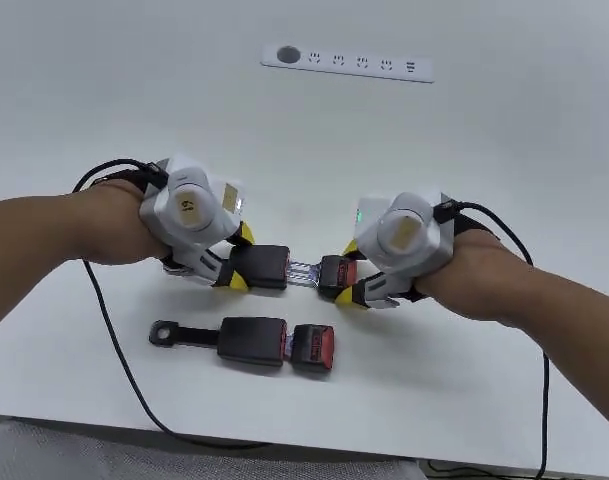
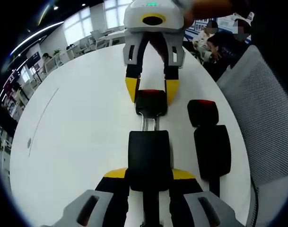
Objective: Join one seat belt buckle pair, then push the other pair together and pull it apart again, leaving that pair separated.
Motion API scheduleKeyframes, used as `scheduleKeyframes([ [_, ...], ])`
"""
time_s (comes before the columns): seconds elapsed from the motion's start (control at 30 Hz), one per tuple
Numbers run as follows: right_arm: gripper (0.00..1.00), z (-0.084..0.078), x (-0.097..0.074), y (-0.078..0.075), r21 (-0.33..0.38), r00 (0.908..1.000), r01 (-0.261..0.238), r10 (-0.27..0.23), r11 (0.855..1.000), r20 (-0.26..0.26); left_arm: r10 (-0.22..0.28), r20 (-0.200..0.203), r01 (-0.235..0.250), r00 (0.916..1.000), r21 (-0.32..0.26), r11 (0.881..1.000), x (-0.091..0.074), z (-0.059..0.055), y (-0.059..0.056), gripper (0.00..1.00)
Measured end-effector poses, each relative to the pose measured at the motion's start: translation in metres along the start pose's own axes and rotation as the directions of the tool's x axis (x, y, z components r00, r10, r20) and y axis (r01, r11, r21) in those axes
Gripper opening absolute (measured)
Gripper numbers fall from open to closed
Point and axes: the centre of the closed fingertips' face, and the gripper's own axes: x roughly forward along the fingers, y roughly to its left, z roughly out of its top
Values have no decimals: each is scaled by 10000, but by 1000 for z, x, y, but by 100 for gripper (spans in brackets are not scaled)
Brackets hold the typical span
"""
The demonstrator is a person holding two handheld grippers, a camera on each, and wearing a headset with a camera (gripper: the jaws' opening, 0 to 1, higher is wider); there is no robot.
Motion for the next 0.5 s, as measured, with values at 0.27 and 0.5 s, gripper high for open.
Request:
scheduleKeyframes([
  [0.27, 31, 7, 3, 1, -34, 9998, -92, 93, 10000, 191, -20, 8, 21, 10000, -17, 10000, 0, 0, 0, 32],
  [0.5, 31, 10, 10, -1, -80, 9996, -125, 127, 9999, 269, -10, 79, 10, 10000, 60, 10000, 1, 1, 0, 32],
])
